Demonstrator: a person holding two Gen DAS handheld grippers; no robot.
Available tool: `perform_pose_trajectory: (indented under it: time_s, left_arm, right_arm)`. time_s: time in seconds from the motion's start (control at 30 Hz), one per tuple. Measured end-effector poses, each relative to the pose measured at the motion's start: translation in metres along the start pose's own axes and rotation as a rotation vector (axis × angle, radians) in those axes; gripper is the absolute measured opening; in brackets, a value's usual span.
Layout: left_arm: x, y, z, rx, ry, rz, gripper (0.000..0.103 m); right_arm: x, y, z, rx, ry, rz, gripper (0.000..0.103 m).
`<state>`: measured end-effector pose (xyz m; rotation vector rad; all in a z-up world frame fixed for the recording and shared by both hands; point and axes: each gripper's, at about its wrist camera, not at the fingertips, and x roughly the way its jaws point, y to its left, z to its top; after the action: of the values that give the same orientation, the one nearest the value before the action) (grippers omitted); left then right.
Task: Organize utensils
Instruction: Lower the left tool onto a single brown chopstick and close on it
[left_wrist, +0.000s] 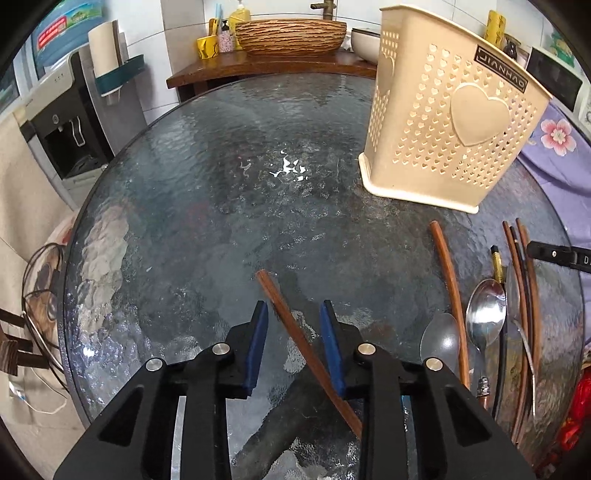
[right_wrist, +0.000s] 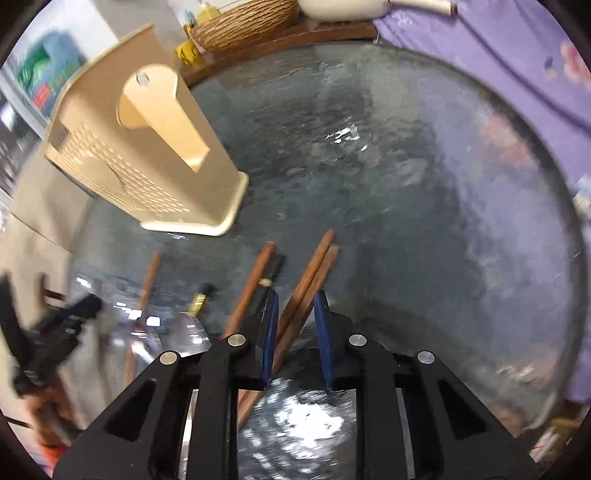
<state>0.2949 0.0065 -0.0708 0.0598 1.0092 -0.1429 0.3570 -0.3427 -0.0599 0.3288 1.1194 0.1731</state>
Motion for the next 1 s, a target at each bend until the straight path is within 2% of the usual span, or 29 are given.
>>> perform_pose_trajectory:
  time_s: [0.1, 0.4, 0.7, 0.87, 1.0]
  left_arm:
    - [-0.001, 0.000, -0.002, 0.009, -0.003, 0.010, 0.029]
    - [-0.003, -0.010, -0.008, 0.031, -0.005, 0.014, 0.029]
    - [-0.002, -0.013, -0.003, 0.042, 0.007, 0.009, 0.029]
    - [0.001, -0.016, 0.002, 0.055, 0.015, -0.004, 0.029]
    - [0.001, -0.012, 0.003, 0.057, 0.026, -0.007, 0.029]
  right_arm:
    - [-0.004, 0.002, -0.004, -0.041, -0.022, -0.075, 0.021]
    - [-0.016, 0.003, -0.019, -0.046, -0.013, -0.082, 0.021]
    - [-0.004, 0.018, -0.003, -0.083, -0.001, -0.117, 0.021]
    - [-0.001, 0.033, -0.003, -0.155, 0.015, -0.133, 0.021]
    - [-0.007, 0.026, -0.005, -0.163, 0.023, -0.158, 0.021]
